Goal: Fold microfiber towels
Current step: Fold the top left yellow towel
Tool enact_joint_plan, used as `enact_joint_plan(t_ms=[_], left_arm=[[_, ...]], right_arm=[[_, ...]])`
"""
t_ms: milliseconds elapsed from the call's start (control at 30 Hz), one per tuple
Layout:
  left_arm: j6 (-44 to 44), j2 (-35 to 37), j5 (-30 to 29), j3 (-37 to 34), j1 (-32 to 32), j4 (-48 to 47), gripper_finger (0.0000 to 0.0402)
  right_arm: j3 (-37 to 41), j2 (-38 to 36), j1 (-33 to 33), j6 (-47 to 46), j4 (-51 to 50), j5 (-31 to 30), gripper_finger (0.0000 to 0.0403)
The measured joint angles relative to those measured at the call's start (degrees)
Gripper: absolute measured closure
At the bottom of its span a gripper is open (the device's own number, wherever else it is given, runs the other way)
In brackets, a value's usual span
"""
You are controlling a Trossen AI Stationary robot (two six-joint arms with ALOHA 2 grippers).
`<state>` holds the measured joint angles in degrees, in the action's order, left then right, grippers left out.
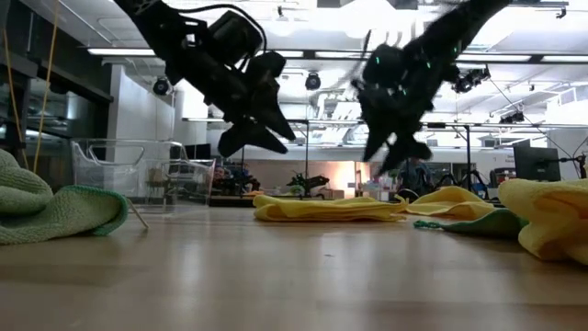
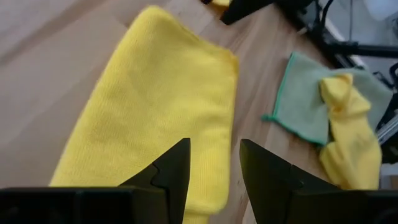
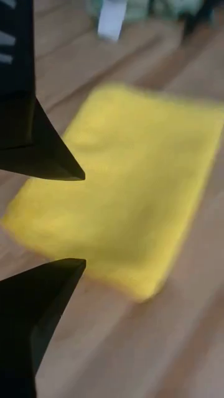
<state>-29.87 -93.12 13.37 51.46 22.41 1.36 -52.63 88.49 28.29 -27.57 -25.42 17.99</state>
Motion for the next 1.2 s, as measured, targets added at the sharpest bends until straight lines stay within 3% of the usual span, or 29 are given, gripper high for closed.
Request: enact_joint_plan(t_ms=[300, 567, 767, 1000, 1200], left_arm=[[1.53, -4.93, -4.82, 0.09, -3.15, 0.48, 0.0287], [3.55, -6.51, -8.58, 0.0, -3.78, -0.64, 0.0394], [9.15, -6.68, -12.77, 0.0, -3.61, -1.88, 0.04], [14.05, -11.27, -12.05, 0.02, -3.58, -3.73, 0.0401], [14.25, -13.6, -10.98, 0.28, -3.68, -2.6, 0.0401]], right_arm=[[5.63, 3.49, 1.38, -4.24, 7.46, 2.19, 0.0195], [5.73, 5.68, 1.34, -7.16, 11.85, 2.33, 0.0195], [5.73, 5.77, 1.33, -8.2, 11.72, 1.99, 0.0195], [5.73, 5.87, 1.29, -8.55, 11.91, 2.18, 0.0195], [5.58, 10.36, 0.8, -11.43, 13.17, 5.18, 0.0195]])
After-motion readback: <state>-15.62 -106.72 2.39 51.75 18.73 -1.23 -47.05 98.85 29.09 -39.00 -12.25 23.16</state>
